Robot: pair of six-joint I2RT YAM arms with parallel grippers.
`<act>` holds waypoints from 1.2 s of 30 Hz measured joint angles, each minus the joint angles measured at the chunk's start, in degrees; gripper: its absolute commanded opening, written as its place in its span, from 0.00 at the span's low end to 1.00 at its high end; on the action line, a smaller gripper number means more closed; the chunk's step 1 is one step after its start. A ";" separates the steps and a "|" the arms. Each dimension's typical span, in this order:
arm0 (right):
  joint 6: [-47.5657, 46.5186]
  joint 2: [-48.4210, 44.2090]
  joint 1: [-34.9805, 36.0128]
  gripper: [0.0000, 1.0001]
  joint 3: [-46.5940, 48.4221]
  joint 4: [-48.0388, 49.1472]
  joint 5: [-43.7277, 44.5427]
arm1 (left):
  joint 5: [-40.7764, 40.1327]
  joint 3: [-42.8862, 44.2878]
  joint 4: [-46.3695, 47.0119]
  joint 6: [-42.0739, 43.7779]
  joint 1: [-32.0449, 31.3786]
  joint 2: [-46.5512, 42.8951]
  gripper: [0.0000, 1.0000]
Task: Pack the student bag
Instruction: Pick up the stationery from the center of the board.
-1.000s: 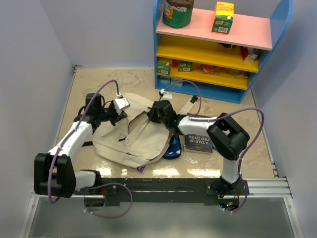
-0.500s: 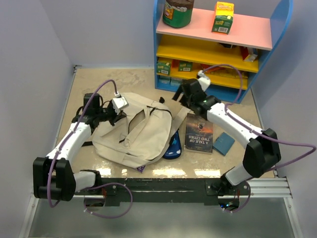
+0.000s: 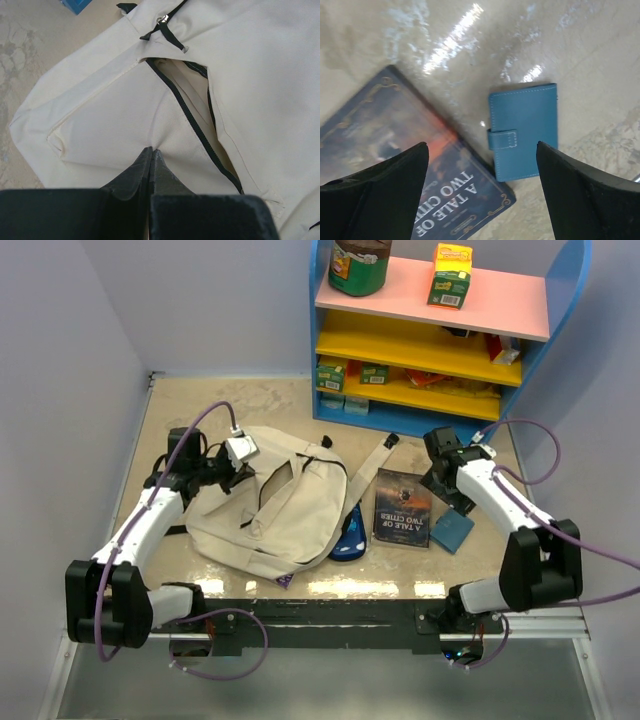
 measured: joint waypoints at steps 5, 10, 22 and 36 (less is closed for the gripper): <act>-0.90 5.51 -1.25 0.85 -1.84 -0.63 0.02 | 0.24 0.24 -0.46 0.07 0.00 0.00 0.00; -2.10 6.95 -1.97 0.85 -2.49 -0.63 0.09 | 0.44 0.81 -1.27 0.42 0.00 0.00 0.00; -4.68 15.89 -2.32 0.57 -2.54 0.35 -0.22 | 0.74 1.73 -1.88 0.46 0.04 0.00 0.00; -6.29 15.02 -2.36 0.00 -3.74 3.08 1.22 | 0.66 2.29 -2.45 1.07 0.04 0.00 0.00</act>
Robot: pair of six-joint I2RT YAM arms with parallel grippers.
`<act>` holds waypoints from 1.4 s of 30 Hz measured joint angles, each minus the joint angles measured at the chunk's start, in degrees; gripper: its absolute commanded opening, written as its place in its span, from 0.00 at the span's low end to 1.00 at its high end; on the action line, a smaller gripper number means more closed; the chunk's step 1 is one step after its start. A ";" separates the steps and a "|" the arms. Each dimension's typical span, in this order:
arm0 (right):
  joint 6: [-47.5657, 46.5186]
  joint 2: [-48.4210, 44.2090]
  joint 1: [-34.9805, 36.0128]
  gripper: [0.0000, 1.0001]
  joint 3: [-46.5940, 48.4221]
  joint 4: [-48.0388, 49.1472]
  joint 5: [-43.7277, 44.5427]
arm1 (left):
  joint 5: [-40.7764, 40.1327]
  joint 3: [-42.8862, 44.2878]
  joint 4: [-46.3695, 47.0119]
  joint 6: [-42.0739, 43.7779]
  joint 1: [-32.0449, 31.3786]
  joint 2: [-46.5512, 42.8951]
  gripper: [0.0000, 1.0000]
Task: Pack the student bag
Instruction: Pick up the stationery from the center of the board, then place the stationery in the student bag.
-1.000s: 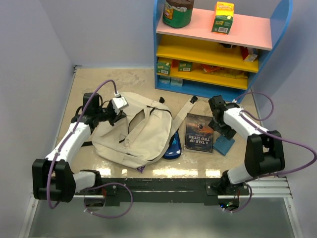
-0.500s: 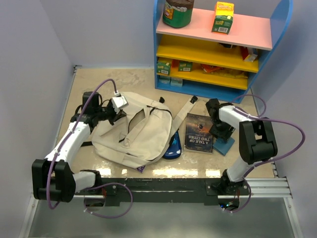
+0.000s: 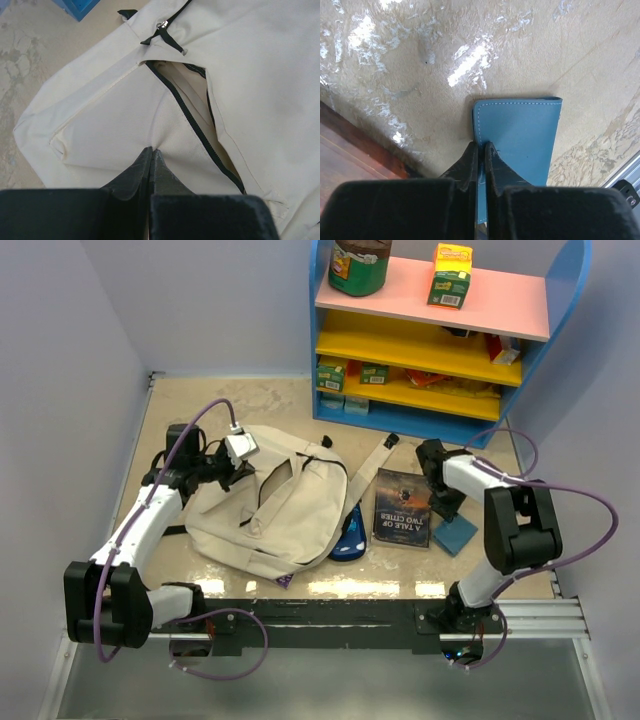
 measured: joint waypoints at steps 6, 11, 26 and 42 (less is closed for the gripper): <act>-0.02 -5.95 0.00 0.00 -0.11 -0.28 -0.50 | 0.00 0.00 0.02 0.02 0.00 0.00 0.00; -2.03 -20.72 1.01 0.00 1.97 0.15 -3.82 | 0.00 0.00 0.02 0.02 0.00 0.02 0.00; -3.10 -21.99 27.06 0.00 16.17 24.28 -25.16 | 0.00 0.35 0.07 -0.20 0.00 1.09 0.00; 4.26 -3.26 36.79 0.00 3.17 68.70 -40.79 | -0.22 0.35 0.02 -0.44 0.00 1.09 0.00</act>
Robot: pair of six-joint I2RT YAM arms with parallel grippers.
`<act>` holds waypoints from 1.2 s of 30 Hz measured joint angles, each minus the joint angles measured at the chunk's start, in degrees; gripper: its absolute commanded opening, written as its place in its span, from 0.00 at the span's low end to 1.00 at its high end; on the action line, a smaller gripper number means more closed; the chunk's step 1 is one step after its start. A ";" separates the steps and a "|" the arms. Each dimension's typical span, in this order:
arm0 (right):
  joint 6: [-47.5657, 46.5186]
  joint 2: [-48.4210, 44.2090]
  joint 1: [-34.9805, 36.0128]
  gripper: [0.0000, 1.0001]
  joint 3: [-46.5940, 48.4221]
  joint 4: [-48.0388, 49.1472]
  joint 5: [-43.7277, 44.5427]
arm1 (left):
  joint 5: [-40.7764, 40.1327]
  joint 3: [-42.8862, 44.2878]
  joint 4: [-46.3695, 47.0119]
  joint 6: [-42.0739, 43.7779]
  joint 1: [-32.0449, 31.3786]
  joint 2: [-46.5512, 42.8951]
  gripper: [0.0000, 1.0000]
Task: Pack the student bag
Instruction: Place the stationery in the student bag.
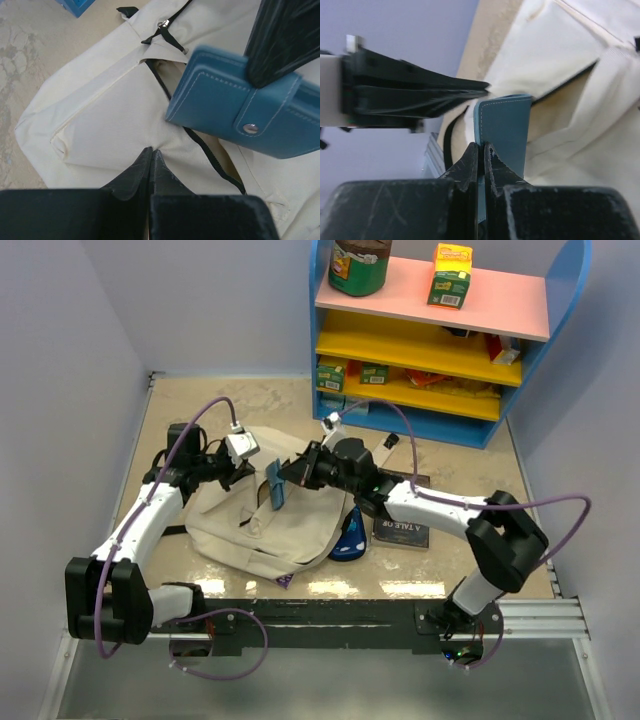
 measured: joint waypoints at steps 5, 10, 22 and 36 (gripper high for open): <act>1.46 5.14 0.00 0.00 -4.59 6.01 -0.63 | -0.02 0.00 -0.04 0.02 0.00 0.09 0.00; 2.32 6.62 -0.02 0.00 -6.05 9.29 -1.11 | -0.04 0.00 -0.24 0.02 0.00 0.11 0.00; 3.80 9.33 -0.04 0.00 -7.28 14.78 -0.83 | 0.02 0.44 -1.42 0.28 0.00 0.42 0.00; 0.07 16.24 -0.94 0.84 6.45 -3.06 11.26 | 0.26 0.50 -3.39 1.55 0.04 0.42 0.00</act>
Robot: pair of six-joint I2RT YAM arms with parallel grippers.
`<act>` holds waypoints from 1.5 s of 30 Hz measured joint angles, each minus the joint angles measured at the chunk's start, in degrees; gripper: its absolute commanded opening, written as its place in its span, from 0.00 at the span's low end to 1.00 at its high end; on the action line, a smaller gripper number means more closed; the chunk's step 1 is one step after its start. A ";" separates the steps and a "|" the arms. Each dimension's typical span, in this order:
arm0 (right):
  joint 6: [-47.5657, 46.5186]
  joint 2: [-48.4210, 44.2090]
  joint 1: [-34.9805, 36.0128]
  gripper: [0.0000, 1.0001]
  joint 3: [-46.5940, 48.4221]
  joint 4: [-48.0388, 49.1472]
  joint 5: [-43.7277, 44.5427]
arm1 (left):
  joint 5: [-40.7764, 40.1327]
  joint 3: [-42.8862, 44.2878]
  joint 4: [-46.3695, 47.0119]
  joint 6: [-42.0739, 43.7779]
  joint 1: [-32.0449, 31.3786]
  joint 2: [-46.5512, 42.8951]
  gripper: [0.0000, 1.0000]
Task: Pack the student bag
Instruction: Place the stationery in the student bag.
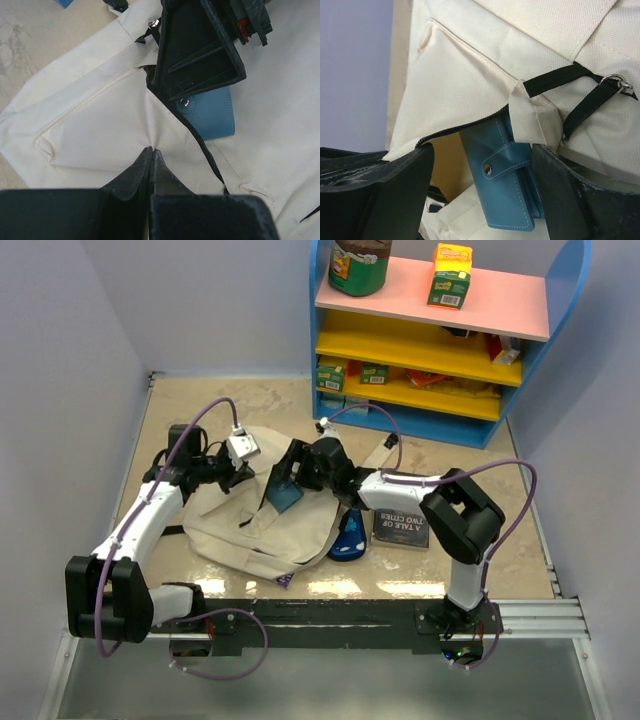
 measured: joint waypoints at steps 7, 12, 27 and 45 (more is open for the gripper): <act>-3.96 -2.08 0.26 0.78 2.71 -9.35 3.23 | 0.15 0.00 -0.20 0.31 0.00 0.00 0.00; -8.00 -6.54 0.72 0.53 5.79 -20.85 9.55 | 0.15 0.00 -0.42 0.35 0.07 0.00 0.00; -7.34 -2.51 15.06 0.00 9.35 -38.82 22.08 | 0.17 0.74 -0.92 0.31 0.07 0.28 0.00; -11.37 9.46 14.88 0.00 21.05 -37.09 27.85 | 0.24 0.76 -1.97 1.29 0.07 0.44 0.00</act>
